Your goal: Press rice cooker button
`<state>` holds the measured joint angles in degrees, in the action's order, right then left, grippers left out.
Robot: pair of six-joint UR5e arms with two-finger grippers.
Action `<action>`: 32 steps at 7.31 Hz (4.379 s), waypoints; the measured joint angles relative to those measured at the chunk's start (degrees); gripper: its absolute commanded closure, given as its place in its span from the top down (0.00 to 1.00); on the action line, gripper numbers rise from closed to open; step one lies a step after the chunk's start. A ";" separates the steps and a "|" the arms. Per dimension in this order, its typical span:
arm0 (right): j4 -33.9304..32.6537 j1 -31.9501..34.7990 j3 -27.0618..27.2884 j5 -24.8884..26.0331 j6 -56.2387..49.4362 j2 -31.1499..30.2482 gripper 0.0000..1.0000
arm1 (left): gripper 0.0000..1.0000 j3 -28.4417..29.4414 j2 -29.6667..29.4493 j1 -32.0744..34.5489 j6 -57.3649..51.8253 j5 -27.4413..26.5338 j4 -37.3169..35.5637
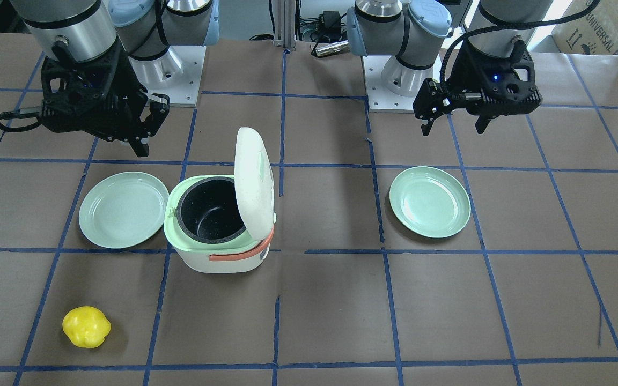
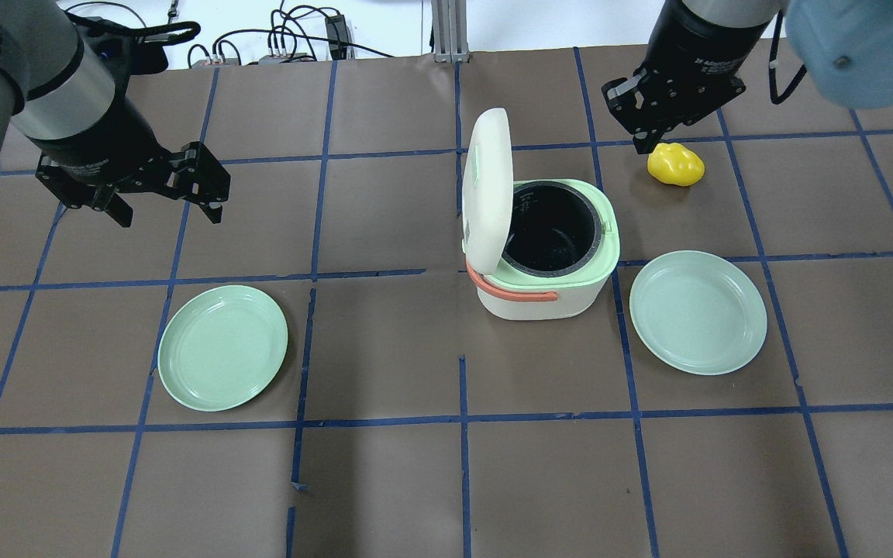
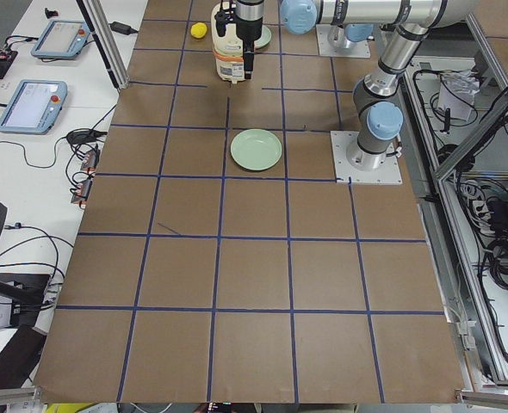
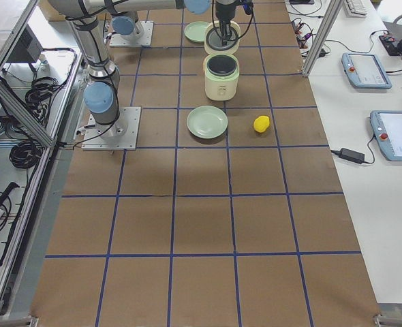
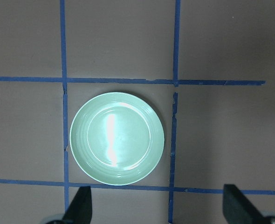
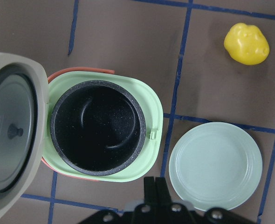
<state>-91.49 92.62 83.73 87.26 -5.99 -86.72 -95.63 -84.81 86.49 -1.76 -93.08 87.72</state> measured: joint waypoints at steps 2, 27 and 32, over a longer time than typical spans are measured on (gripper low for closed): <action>0.90 -0.73 -1.43 0.25 0.04 -0.34 0.99 | 1.00 0.00 0.00 0.00 0.00 0.00 0.00; -4.39 -2.94 6.44 0.54 3.36 -2.06 1.00 | 1.00 0.00 0.00 0.00 0.00 0.00 0.01; -4.40 -3.05 6.38 0.55 3.35 -2.05 1.00 | 1.00 0.00 0.00 0.00 0.04 0.00 0.00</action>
<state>-95.89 89.57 90.10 87.80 -2.64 -88.77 -95.63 -84.81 86.48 -1.72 -93.08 87.72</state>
